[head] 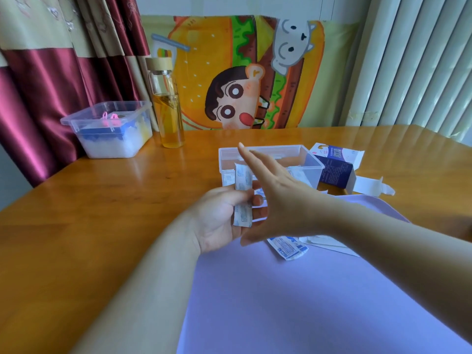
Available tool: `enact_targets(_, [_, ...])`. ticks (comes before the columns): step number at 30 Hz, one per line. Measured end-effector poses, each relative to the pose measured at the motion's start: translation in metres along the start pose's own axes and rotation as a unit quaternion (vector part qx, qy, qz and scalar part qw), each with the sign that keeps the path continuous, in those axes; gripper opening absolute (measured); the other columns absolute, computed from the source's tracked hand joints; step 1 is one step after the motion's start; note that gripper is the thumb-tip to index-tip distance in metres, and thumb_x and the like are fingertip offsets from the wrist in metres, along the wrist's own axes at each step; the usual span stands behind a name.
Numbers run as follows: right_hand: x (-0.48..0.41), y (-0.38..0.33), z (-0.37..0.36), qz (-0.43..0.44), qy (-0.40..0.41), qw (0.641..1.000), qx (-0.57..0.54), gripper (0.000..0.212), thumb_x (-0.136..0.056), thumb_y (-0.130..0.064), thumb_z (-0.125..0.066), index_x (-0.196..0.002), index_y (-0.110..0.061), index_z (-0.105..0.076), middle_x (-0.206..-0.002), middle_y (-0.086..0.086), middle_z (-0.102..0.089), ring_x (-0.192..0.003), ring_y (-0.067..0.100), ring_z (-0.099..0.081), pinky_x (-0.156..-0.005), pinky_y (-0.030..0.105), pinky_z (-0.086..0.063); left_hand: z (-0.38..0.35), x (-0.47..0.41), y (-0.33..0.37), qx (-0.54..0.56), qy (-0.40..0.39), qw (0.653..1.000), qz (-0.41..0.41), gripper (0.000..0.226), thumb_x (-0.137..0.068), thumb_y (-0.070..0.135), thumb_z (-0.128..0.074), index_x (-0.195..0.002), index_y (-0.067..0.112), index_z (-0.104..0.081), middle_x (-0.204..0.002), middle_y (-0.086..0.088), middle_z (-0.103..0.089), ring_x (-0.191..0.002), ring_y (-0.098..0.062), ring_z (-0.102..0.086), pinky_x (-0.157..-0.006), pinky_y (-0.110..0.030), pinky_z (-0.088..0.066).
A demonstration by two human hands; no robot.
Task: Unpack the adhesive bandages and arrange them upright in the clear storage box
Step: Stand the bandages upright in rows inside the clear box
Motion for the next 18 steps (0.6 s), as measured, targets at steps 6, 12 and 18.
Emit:
enact_targets(6, [-0.003, -0.001, -0.006, 0.008, 0.004, 1.000, 0.005, 0.134, -0.058, -0.047, -0.083, -0.145, -0.038, 0.018, -0.142, -0.009, -0.017, -0.120, 0.016, -0.040, -0.096, 0.034, -0.047, -0.003, 0.002, -0.001, -0.024, -0.015, 1.000, -0.001, 0.028, -0.097, 0.011, -0.041, -0.119, 0.004, -0.057, -0.097, -0.016, -0.058, -0.075, -0.023, -0.063, -0.057, -0.030, -0.052])
enact_targets(12, [-0.004, 0.003, -0.002, 0.005, 0.020, 1.000, -0.019, 0.121, -0.067, -0.037, -0.082, -0.148, -0.035, 0.008, -0.119, -0.010, -0.024, -0.097, 0.011, -0.045, -0.083, 0.018, -0.042, -0.002, -0.001, -0.004, -0.046, -0.012, 0.999, 0.005, 0.027, -0.097, 0.011, -0.042, -0.118, 0.005, -0.058, -0.104, -0.017, -0.053, -0.090, -0.026, -0.057, -0.072, -0.036, -0.053])
enact_targets(18, [-0.007, 0.005, 0.019, -0.044, 0.035, 0.985, -0.166, 0.088, -0.073, -0.025, -0.078, -0.145, -0.026, -0.029, -0.113, -0.009, -0.045, -0.098, 0.006, -0.053, -0.088, 0.019, -0.047, 0.006, 0.001, 0.001, -0.074, 0.042, 0.996, -0.007, 0.016, -0.096, 0.009, -0.048, -0.099, 0.015, -0.062, -0.067, 0.001, -0.048, -0.051, -0.008, -0.044, -0.046, -0.018, -0.042])
Point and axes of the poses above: each hand's wrist, its own x-axis away from the middle knuckle, its own z-axis out of the back of the hand, y = z × x, the point moved 6 cm from there along -x, towards the middle knuckle
